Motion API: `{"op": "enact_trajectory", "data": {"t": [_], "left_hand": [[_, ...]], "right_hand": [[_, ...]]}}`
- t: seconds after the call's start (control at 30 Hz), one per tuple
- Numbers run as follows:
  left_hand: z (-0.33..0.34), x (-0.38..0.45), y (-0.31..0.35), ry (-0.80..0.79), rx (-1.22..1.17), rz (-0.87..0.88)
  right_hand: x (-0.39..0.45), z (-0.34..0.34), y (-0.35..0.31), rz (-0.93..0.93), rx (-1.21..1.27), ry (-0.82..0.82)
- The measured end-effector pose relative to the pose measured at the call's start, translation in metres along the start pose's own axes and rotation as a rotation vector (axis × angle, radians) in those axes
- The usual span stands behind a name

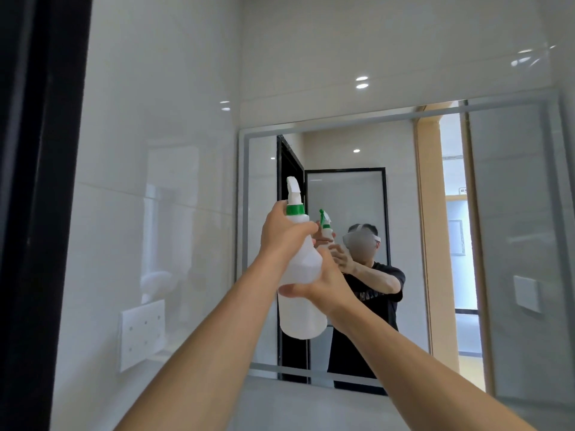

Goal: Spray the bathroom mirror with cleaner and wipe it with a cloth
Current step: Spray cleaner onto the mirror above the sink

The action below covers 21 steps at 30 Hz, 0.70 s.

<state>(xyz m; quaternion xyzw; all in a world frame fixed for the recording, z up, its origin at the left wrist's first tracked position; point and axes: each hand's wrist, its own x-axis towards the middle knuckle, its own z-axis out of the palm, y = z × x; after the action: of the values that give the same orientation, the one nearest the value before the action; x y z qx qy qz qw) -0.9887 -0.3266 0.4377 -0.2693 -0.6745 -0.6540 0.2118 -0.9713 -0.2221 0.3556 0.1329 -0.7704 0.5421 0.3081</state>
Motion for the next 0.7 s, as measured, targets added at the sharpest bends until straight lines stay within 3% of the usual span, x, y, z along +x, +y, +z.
{"op": "enact_trajectory", "data": {"t": [0.4,0.7], "left_hand": [[0.007,-0.001,0.001,0.134,0.044,0.08],[0.028,-0.005,0.007,0.027,-0.023,0.154]], "right_hand": [[-0.001,-0.005,-0.004,0.011,-0.027,-0.024],[-0.007,-0.026,-0.001,0.003,-0.079,0.079]]}}
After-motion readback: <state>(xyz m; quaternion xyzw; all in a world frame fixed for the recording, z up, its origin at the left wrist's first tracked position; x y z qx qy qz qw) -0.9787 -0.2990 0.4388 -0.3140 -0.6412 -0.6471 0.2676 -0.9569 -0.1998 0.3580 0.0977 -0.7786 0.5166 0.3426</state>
